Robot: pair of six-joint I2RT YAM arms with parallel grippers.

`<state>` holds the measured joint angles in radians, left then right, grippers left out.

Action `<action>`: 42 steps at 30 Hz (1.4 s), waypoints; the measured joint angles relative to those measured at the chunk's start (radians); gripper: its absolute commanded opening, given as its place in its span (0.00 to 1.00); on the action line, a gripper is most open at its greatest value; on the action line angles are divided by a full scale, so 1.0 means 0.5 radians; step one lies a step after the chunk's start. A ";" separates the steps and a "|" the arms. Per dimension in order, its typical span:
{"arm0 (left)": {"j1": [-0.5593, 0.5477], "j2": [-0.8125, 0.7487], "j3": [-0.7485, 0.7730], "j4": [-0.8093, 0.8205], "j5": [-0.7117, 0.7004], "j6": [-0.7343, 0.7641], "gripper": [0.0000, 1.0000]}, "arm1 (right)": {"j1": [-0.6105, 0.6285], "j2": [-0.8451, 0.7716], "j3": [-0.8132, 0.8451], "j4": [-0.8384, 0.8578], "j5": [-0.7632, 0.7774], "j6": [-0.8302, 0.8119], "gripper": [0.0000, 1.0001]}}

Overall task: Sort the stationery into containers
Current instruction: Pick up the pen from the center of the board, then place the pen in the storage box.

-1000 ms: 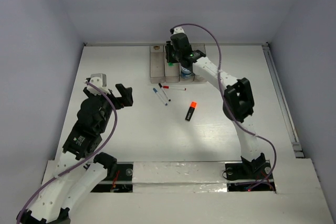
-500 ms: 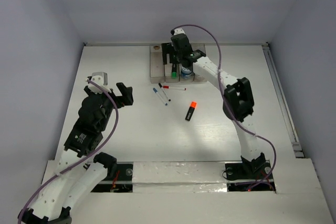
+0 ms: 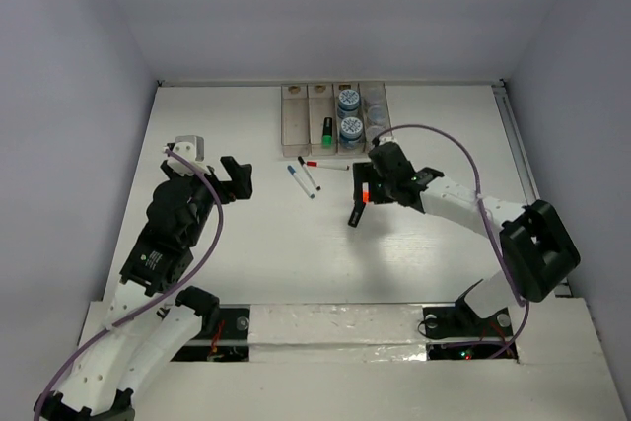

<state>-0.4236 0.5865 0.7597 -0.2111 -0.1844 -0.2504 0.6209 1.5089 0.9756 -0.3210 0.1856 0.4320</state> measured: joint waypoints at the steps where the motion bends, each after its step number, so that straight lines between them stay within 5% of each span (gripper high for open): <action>1: 0.000 0.000 0.000 0.001 0.005 0.000 0.99 | 0.017 0.009 -0.044 -0.005 -0.019 0.034 0.89; 12: 0.000 0.001 0.000 0.004 0.052 0.001 0.99 | 0.107 0.372 -0.005 0.085 -0.078 0.173 0.72; 17: 0.000 0.001 0.000 0.004 0.053 0.005 0.99 | 0.162 0.555 0.186 0.054 0.068 0.137 0.24; 21: 0.001 0.000 0.000 0.005 0.052 0.008 0.99 | 0.166 0.597 0.254 0.031 0.144 0.130 0.12; 28: 0.000 0.008 0.000 0.008 0.051 0.011 0.99 | 0.174 0.577 0.459 -0.140 0.181 -0.018 0.09; 34: 0.000 0.040 0.000 0.010 0.040 0.012 0.99 | 0.082 0.795 1.286 -0.023 0.089 -0.208 0.09; 42: 0.000 0.069 0.000 0.010 0.019 0.012 0.99 | -0.091 1.519 2.295 -0.021 0.003 -0.375 0.13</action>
<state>-0.4236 0.6209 0.7597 -0.2062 -0.1749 -0.2443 0.5755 2.2684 2.1231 -0.3317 0.1871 0.2447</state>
